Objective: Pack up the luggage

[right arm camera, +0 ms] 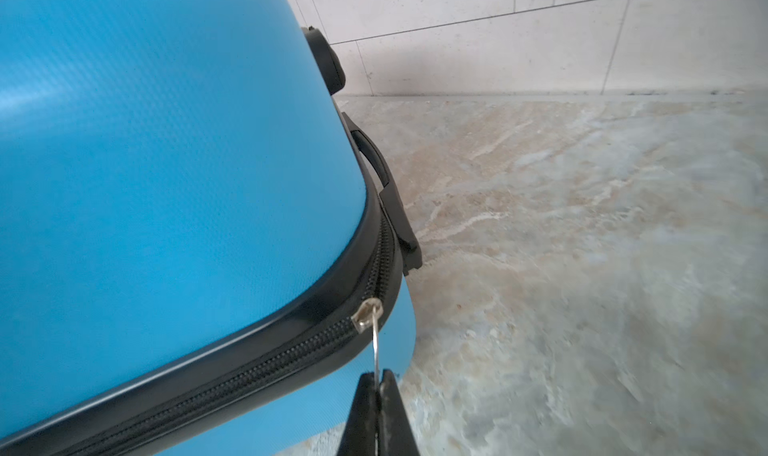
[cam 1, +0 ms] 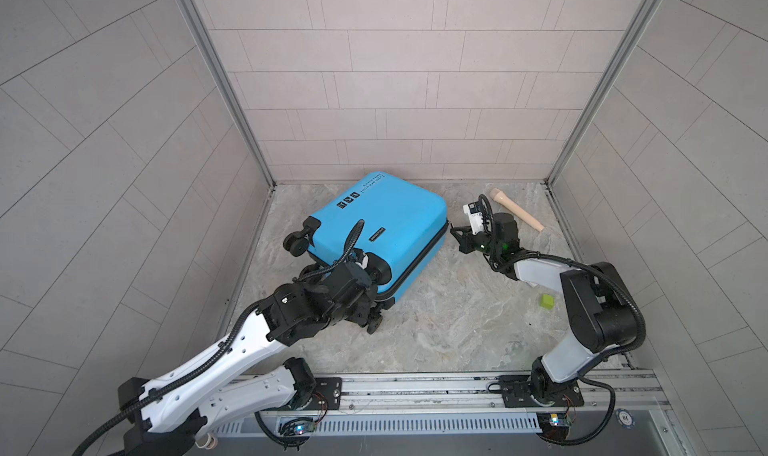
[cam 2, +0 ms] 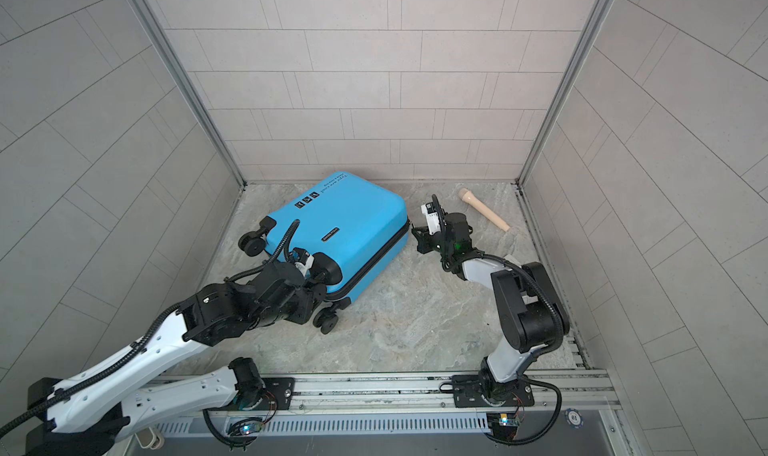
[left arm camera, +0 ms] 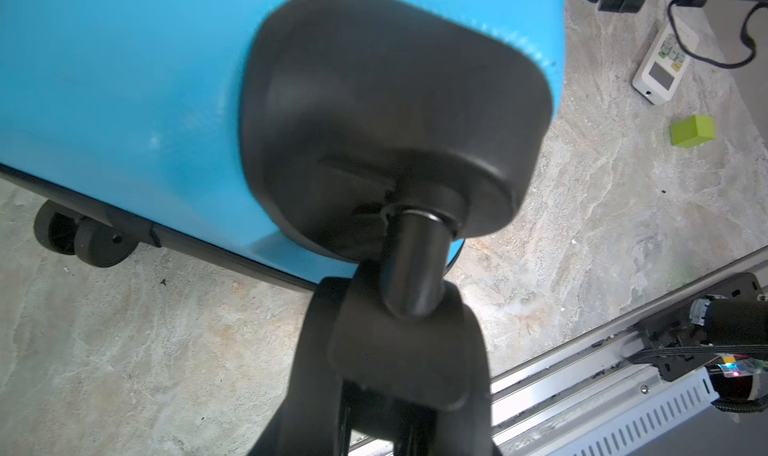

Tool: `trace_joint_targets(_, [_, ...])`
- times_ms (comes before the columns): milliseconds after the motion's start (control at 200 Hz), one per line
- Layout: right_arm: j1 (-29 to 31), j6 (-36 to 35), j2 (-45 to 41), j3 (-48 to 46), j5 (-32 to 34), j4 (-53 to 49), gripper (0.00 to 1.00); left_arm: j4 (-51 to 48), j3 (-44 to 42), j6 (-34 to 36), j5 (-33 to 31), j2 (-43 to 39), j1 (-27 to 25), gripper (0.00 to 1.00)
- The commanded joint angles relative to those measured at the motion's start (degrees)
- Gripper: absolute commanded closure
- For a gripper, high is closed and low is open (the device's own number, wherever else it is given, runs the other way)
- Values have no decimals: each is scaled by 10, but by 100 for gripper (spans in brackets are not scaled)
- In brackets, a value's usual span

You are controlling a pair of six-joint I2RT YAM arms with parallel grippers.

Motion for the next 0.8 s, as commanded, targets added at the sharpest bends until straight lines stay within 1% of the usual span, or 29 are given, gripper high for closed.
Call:
trace_joint_targets(0, [-30, 14, -57, -27, 165, -67, 100, -18, 11, -77, -223, -39, 27, 100])
trace_joint_targets(85, [-17, 13, -102, -64, 185, -68, 100, 3, -2, -77, -247, -52, 34, 100])
trace_joint_targets(105, [-12, 11, -110, -68, 188, -73, 100, 12, -5, -62, -250, -55, 36, 100])
trace_joint_targets(155, [-2, 5, -129, -77, 191, -88, 100, 31, -15, -52, -257, -60, 41, 100])
trace_joint_targets(255, [22, -9, -158, -84, 195, -127, 100, 68, -31, -31, -243, -56, 49, 100])
trace_joint_targets(350, [31, -17, -168, -86, 206, -138, 100, 70, -40, -30, -233, -52, 49, 100])
trace_joint_targets(410, [30, -13, -164, -86, 224, -147, 100, 67, -51, -34, -224, -59, 49, 100])
trace_joint_targets(485, [30, -15, -147, -78, 225, -143, 100, 59, -64, -39, -208, -65, 49, 100])
trace_joint_targets(510, [30, -15, -140, -72, 228, -143, 100, 56, -68, -40, -203, -83, 49, 100])
trace_joint_targets(640, [29, -9, -89, -24, 255, -159, 100, 36, -83, -47, -184, -101, 49, 100])
trace_joint_targets(796, [29, 15, -38, 15, 293, -120, 100, 25, -85, -39, -143, -95, 50, 100])
